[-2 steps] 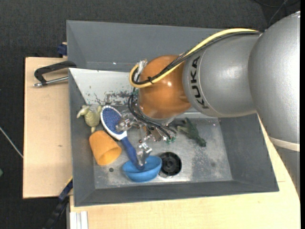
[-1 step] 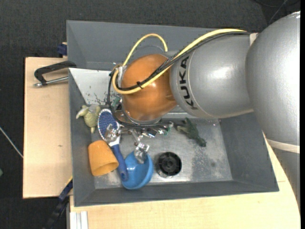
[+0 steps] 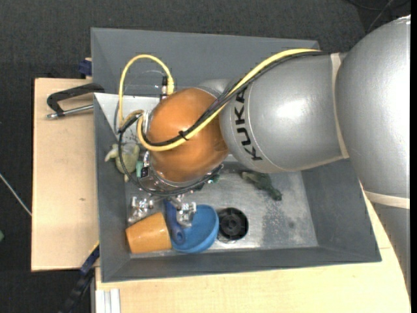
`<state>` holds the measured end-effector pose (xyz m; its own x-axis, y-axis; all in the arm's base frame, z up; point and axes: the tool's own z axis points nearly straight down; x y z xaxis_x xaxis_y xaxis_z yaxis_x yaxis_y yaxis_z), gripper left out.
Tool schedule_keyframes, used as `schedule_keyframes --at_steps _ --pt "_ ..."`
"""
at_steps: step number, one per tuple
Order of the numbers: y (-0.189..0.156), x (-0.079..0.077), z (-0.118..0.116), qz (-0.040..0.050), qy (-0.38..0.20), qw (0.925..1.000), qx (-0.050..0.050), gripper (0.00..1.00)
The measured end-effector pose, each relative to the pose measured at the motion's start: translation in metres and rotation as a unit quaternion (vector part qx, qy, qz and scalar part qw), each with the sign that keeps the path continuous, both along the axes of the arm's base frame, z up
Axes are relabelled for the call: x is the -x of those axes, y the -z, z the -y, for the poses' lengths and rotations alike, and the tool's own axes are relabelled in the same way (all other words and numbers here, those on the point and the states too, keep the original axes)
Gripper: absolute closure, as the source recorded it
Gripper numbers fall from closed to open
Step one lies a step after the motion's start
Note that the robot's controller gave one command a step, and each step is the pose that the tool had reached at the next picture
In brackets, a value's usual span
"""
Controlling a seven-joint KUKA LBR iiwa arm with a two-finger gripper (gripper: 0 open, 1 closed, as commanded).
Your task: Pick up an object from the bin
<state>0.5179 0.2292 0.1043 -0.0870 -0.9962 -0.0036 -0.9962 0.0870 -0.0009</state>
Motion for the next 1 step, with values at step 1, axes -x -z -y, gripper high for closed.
schedule_keyframes --at_steps 1 --pt "0.0324 -0.0352 0.032 0.0008 0.043 0.9991 -0.002 0.0"
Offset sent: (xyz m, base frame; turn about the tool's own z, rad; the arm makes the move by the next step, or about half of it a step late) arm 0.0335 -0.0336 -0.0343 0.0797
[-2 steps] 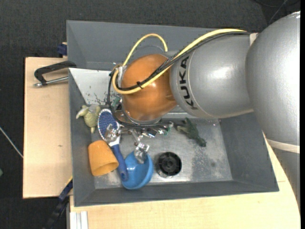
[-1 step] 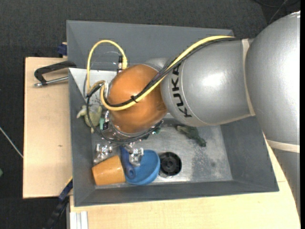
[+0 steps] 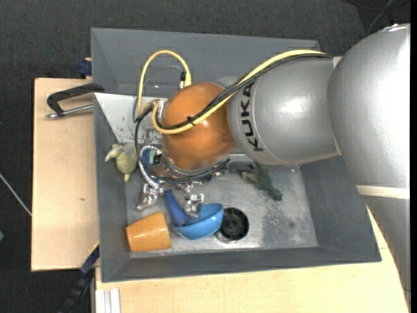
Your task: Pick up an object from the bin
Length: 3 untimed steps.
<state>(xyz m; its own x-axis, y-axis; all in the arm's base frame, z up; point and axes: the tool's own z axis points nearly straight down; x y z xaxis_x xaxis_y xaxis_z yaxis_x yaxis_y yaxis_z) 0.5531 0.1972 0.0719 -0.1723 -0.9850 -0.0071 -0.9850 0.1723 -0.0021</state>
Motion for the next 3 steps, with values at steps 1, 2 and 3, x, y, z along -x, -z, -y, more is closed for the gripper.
schedule_keyframes --at_steps 1,2,3 --pt "-0.001 -0.001 -0.002 0.0 0.002 1.0 0.001 0.0" --pt "-0.003 -0.001 -0.002 -0.0001 0.001 1.0 0.001 1.0" --pt "-0.049 -0.002 -0.004 0.0015 0.002 1.0 0.001 1.0"
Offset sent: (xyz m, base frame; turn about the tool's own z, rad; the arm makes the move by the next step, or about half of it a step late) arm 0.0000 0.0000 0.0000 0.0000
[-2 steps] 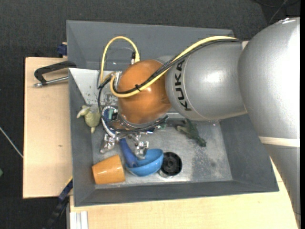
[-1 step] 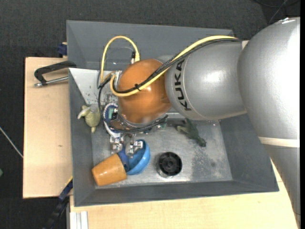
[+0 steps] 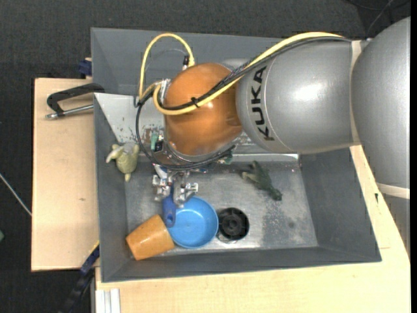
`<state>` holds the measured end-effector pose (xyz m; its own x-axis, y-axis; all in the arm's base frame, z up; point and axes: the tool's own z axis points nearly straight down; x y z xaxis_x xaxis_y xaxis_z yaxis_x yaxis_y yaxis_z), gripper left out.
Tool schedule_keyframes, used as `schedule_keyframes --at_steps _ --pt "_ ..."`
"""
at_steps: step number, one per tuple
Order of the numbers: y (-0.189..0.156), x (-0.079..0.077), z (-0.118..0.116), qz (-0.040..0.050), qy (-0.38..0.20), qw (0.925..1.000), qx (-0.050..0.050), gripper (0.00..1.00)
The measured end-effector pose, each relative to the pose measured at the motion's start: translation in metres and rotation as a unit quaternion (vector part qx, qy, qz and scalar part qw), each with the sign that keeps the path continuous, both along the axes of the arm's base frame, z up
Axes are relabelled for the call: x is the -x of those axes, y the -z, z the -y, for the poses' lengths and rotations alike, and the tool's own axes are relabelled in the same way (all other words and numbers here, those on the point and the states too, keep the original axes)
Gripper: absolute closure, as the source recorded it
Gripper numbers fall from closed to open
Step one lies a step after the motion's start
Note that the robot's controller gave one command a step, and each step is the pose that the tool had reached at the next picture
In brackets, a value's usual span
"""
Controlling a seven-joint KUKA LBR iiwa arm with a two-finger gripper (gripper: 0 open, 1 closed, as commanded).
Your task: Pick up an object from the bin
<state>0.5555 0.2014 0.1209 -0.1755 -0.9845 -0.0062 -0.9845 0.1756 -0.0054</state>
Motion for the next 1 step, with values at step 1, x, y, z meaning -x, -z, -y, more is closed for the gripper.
schedule_keyframes --at_steps 1 --pt "-0.0772 -0.0021 -0.0024 0.0022 0.001 1.0 -0.001 1.0"
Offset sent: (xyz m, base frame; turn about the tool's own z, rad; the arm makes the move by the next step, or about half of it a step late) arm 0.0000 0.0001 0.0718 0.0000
